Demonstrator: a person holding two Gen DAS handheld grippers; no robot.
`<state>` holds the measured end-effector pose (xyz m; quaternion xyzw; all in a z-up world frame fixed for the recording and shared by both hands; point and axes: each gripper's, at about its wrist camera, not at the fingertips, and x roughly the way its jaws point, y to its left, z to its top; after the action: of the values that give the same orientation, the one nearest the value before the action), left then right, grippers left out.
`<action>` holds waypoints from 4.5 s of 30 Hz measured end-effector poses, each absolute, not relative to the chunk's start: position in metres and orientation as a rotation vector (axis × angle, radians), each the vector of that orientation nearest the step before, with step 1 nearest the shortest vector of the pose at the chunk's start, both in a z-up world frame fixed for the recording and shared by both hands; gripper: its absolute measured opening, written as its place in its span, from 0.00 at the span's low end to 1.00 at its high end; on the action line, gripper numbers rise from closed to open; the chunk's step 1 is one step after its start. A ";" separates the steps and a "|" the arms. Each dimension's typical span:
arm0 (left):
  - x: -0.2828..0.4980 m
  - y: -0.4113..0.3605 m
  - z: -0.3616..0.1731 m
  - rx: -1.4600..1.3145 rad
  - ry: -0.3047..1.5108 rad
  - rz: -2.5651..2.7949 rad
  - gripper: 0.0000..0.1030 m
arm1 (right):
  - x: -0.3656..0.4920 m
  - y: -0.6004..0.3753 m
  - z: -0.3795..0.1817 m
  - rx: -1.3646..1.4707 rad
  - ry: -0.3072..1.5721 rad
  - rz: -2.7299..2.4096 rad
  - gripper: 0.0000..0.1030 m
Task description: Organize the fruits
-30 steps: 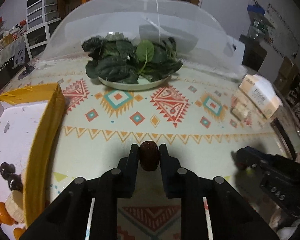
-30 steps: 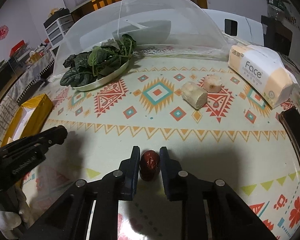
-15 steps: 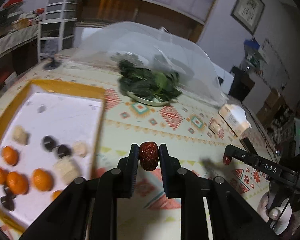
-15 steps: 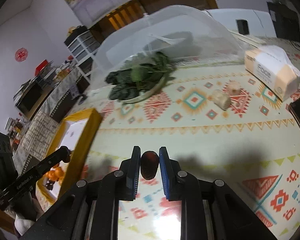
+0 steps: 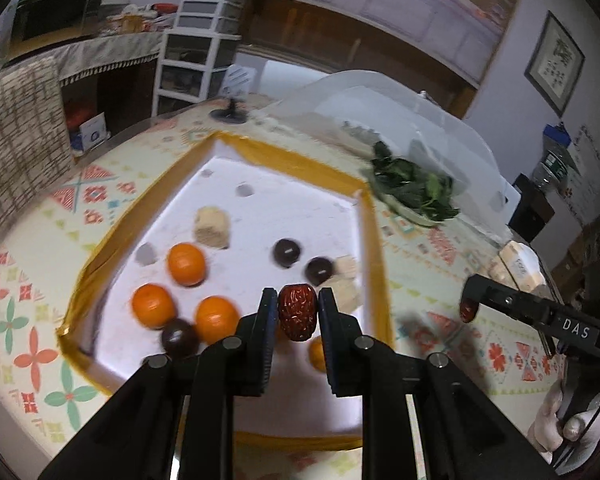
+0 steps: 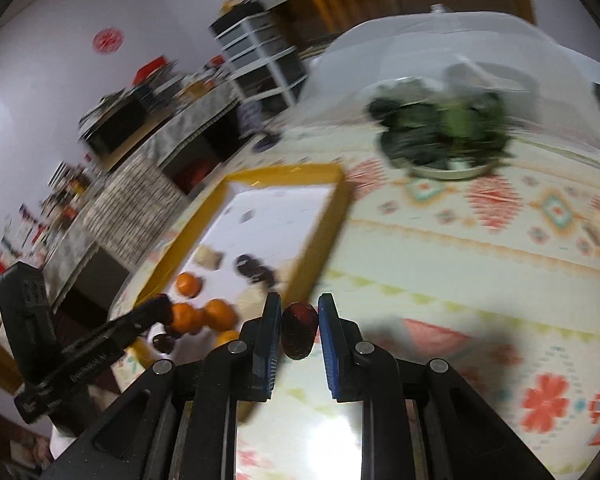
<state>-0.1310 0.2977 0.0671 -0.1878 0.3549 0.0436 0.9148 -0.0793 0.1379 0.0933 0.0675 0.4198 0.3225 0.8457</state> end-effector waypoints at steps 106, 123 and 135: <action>-0.106 0.135 0.070 -0.092 0.772 -0.057 0.87 | 0.072 -0.127 0.031 0.302 0.890 0.128 0.60; -0.106 0.136 0.062 -0.101 0.805 -0.064 0.87 | 0.054 -0.101 0.033 0.254 0.904 0.214 0.35; -0.116 0.142 0.063 -0.126 0.791 -0.039 0.87 | -0.013 -0.021 0.052 0.169 0.928 0.493 0.23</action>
<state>-0.1156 0.1425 0.0627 -0.0612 0.3850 -0.0188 0.9207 -0.0128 -0.0215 0.0516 0.0804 0.4426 0.2349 0.8616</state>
